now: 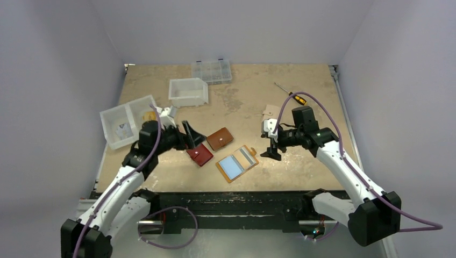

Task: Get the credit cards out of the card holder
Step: Remove the credit card from the card holder.

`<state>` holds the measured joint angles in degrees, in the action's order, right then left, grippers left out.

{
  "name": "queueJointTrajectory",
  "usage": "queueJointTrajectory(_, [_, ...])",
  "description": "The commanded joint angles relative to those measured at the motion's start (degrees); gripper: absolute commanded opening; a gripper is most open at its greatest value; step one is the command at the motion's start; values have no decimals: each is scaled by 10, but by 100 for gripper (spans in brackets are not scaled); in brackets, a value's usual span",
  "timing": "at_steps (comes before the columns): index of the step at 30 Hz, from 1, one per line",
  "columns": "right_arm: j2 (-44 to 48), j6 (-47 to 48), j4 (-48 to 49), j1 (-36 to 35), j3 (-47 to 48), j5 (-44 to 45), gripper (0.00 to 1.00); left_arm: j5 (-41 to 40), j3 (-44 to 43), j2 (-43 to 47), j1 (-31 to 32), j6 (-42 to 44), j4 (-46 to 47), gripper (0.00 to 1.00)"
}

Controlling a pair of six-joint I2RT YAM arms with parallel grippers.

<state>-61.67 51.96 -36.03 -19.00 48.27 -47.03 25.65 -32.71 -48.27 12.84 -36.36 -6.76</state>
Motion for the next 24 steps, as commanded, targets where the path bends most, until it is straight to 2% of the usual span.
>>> queueJointTrajectory(1, [-10, 11, -3, 5, 0, 8, 78, -101, 43, 38, 122, -54, 21, 85])
queueJointTrajectory(6, [-23, 15, -8, 7, 4, 18, 78, -220, 55, 16, 268, -82, 37, 84])
queueJointTrajectory(13, [-31, 19, -10, 9, 4, 27, 78, -394, 7, -88, 444, -102, 43, 83])
queueJointTrajectory(18, [-34, 12, -4, 10, 3, 37, 78, -477, -40, -182, 527, -118, 48, 84])
queueJointTrajectory(24, [-37, -7, 10, 12, -1, 48, 78, -526, -47, -235, 568, -156, 84, 84])
